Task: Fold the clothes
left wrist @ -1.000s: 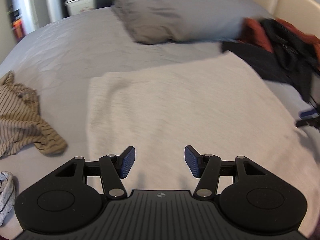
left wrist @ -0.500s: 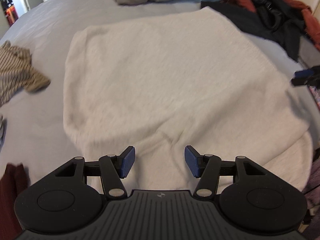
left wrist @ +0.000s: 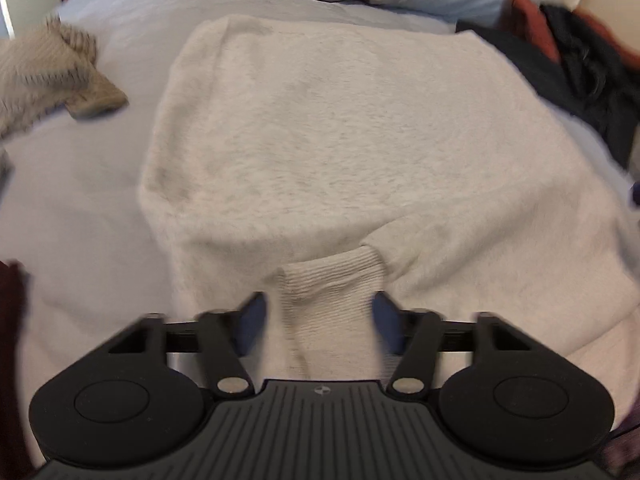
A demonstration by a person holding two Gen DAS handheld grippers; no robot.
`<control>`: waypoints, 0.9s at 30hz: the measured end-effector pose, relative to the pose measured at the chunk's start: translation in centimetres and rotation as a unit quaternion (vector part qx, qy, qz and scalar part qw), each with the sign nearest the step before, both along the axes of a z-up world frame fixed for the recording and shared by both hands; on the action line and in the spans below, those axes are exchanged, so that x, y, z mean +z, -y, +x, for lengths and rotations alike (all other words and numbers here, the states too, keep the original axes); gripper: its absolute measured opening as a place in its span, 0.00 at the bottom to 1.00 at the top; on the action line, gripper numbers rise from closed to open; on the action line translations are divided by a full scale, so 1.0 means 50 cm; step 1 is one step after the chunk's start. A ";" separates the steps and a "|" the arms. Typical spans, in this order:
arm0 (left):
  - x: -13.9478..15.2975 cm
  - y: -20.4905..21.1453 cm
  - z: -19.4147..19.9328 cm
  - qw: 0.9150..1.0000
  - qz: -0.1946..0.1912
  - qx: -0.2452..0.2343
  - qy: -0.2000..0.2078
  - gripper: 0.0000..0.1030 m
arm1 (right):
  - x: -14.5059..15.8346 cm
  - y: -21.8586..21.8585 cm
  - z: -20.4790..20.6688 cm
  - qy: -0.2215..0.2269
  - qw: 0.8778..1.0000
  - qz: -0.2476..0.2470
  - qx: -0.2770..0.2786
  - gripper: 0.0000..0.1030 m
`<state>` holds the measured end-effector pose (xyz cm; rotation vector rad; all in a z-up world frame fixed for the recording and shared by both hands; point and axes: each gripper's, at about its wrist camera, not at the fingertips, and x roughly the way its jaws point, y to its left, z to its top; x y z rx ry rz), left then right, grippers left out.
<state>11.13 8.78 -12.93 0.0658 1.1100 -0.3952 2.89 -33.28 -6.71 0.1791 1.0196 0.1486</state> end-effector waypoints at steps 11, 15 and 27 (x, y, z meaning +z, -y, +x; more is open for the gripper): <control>0.130 0.056 -0.016 0.994 0.025 -0.039 0.097 0.03 | -0.013 0.036 0.013 -0.017 0.999 -0.026 0.011 0.69; 0.228 0.089 0.004 0.988 0.017 -0.057 0.139 0.03 | -0.014 0.042 0.034 -0.014 0.998 -0.046 0.048 0.69; 0.358 0.237 0.067 0.968 0.074 -0.134 0.197 0.03 | -0.062 0.073 0.177 -0.061 0.987 0.027 0.149 0.44</control>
